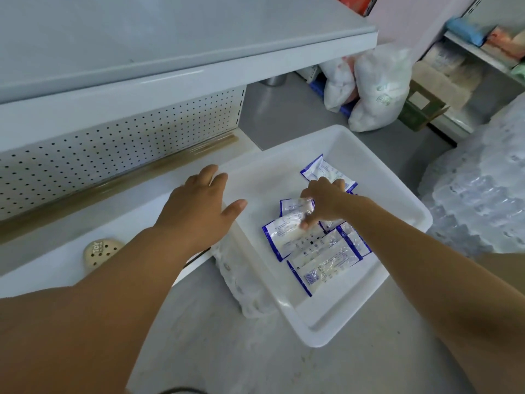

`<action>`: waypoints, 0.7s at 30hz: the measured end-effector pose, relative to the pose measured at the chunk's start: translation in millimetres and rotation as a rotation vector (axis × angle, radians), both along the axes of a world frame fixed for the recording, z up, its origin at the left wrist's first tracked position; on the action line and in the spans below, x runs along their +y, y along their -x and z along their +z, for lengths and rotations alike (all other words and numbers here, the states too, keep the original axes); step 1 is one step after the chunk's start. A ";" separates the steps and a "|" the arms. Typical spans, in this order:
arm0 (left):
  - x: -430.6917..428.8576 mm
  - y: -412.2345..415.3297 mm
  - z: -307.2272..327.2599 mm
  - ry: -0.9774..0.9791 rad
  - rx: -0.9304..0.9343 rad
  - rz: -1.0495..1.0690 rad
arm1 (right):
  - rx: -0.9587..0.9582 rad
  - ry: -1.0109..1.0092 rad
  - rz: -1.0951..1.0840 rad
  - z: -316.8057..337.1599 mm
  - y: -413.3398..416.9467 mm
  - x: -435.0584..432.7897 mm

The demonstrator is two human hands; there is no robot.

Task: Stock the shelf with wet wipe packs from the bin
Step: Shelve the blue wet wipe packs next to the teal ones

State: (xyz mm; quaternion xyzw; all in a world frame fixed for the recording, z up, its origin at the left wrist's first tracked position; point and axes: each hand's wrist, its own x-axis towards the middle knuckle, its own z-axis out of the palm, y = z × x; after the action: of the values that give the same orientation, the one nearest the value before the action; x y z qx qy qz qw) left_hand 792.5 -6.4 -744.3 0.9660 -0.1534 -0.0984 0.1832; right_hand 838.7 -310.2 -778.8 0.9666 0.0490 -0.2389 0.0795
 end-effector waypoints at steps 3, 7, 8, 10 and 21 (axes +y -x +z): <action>-2.6 5.9 -0.2 0.031 0.009 0.021 | -0.061 -0.118 -0.047 7.9 5.7 5.0; -3.2 10.0 5.3 0.189 -0.021 0.071 | -0.271 -0.449 -0.249 29.5 28.1 9.3; -3.7 10.6 8.3 0.253 -0.035 0.087 | -0.315 -0.525 -0.294 38.5 36.8 11.4; -5.5 13.3 16.9 0.412 -0.034 0.140 | -0.339 -0.703 -0.364 60.8 56.6 19.8; -9.1 42.3 71.1 1.168 0.311 0.306 | -0.094 -1.726 -0.642 137.9 104.4 95.0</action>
State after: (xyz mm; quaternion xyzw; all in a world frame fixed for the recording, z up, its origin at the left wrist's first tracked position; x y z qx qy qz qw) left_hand 750.2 -15.5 -673.3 0.6917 -0.0134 -0.1104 0.7136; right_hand 734.3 -215.1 -640.9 0.6668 -0.0635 -0.0905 -0.7370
